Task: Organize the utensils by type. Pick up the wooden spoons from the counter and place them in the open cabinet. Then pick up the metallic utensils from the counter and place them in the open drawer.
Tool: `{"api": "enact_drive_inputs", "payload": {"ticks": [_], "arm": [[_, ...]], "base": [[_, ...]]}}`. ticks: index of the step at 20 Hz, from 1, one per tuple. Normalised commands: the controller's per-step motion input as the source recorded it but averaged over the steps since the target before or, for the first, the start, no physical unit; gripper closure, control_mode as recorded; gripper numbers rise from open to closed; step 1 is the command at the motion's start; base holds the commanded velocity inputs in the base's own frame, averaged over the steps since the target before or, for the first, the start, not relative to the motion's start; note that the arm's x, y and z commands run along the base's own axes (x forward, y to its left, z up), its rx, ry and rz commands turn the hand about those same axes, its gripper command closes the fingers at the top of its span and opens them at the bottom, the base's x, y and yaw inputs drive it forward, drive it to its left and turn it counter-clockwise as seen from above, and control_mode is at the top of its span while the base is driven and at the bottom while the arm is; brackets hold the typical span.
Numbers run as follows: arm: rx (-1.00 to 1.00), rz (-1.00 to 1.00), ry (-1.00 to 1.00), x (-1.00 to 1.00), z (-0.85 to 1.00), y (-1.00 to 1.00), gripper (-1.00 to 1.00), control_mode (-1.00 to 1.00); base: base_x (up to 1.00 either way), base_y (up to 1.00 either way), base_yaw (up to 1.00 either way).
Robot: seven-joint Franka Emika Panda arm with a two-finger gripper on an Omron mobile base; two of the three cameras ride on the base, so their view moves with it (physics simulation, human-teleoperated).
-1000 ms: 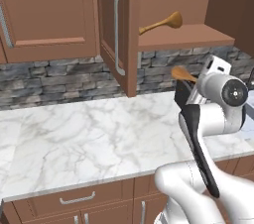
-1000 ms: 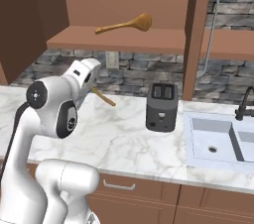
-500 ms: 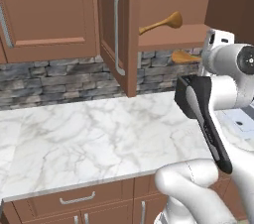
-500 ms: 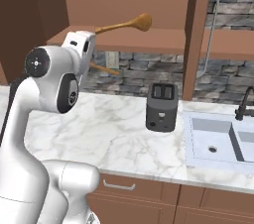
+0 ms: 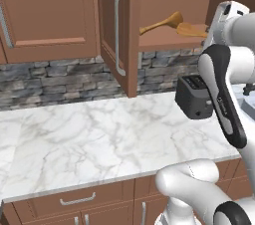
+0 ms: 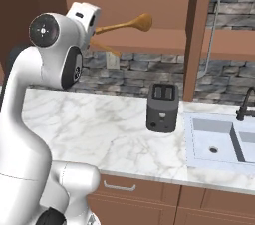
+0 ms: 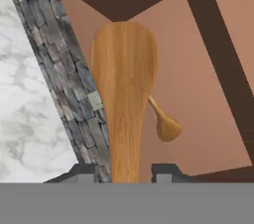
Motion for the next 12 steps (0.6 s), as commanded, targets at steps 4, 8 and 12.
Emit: {"api": "enact_drive_inputs", "payload": {"ticks": [4, 8, 12], "arm": [[0.01, 0.00, 0.00, 0.24, -0.01, 0.01, 1.00, -1.00], [0.00, 0.05, 0.00, 0.34, -0.12, 0.10, 1.00, -1.00], [-0.01, 0.12, 0.00, 0.44, -0.26, 0.12, 1.00, -1.00]], "base": [[0.00, 0.00, 0.00], [0.00, 0.00, 0.00], [0.00, 0.00, 0.00]]}}
